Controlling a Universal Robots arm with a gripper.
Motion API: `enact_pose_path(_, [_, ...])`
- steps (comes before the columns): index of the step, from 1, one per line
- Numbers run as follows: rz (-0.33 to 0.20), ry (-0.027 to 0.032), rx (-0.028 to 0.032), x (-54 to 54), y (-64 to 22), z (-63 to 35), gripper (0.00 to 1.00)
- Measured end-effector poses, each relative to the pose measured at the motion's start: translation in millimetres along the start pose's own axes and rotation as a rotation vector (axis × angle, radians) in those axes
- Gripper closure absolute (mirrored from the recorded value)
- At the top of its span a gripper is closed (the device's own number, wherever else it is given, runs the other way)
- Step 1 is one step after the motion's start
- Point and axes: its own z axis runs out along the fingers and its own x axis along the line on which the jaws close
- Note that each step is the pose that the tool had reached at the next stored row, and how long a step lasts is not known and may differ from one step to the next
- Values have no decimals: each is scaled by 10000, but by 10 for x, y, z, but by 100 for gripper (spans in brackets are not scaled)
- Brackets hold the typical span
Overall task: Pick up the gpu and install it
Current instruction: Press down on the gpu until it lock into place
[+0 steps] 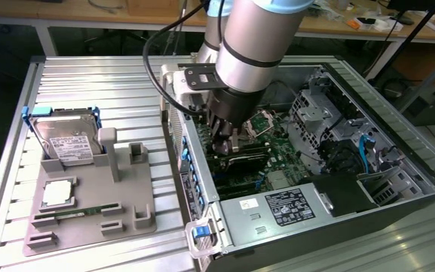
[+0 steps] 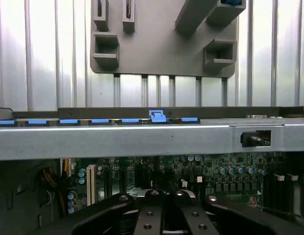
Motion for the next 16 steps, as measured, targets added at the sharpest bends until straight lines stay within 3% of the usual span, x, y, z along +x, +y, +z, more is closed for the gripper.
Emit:
enact_pose_path(7, [2,-1,-2,-3,73,4,89])
enact_pose_path(12, [5,0,-39,-4,102,4,89])
enact_pose_path(14, [7,0,-79,-3,108,5,89])
enact_pose_path(16, [16,-5,-182,-4,115,5,89])
